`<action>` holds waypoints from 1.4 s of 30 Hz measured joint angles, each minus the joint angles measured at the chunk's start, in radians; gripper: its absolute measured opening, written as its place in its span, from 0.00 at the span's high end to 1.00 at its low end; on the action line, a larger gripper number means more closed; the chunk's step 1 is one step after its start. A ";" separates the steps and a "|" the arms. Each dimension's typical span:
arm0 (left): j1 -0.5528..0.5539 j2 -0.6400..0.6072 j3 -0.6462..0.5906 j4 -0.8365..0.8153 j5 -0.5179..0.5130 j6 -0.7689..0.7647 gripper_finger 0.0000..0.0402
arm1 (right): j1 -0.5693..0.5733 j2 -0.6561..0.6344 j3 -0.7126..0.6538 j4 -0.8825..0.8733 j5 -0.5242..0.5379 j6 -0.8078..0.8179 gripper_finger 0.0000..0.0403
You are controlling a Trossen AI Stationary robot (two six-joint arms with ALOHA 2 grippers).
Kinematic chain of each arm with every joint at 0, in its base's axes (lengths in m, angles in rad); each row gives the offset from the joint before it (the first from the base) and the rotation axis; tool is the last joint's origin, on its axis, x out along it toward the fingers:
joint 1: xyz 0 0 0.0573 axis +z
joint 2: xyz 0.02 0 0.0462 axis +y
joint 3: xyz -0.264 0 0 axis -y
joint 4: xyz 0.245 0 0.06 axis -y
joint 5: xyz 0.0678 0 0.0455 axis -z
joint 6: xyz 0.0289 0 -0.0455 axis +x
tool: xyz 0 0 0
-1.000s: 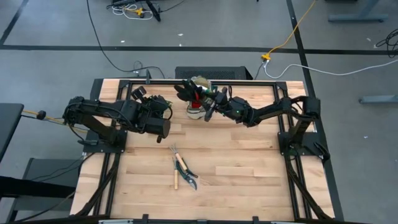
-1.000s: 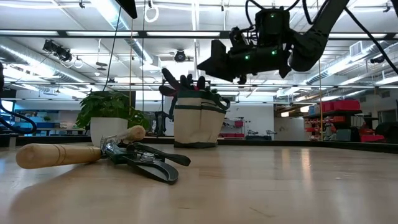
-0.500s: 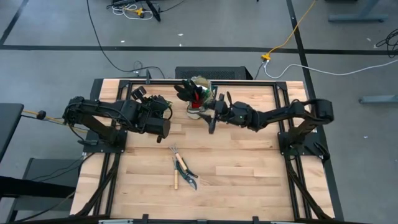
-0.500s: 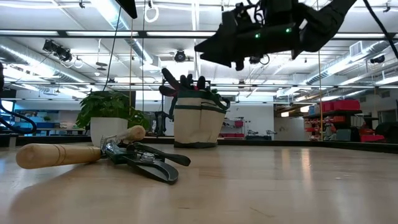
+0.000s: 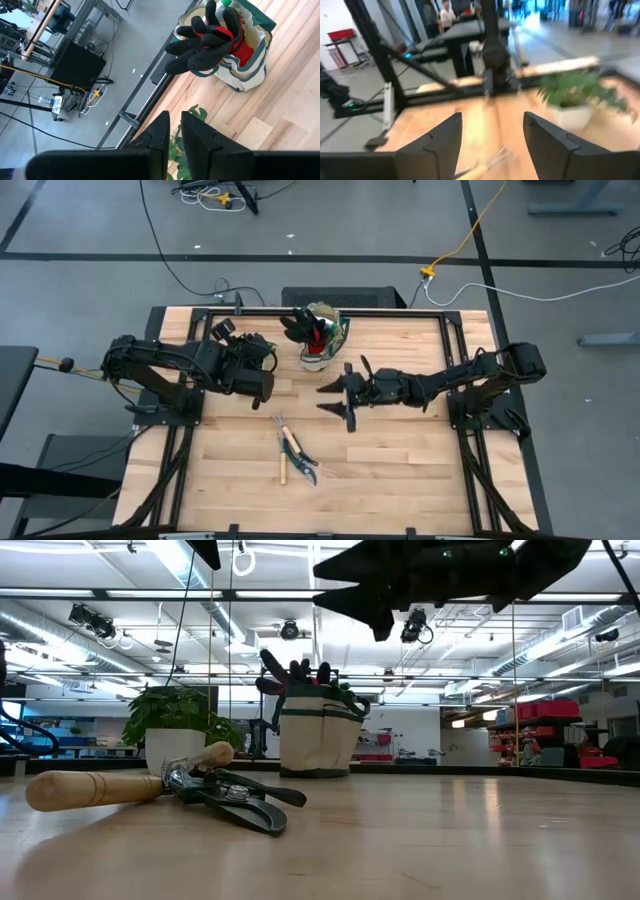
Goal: Pick & Place Garden tools in Gardening bag
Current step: Put the top brown hand rake into the white gardening bag
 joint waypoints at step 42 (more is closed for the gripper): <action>0.000 0.000 0.000 0.015 0.071 0.000 0.86 | 0.161 0.371 0.467 -0.670 0.066 0.430 0.48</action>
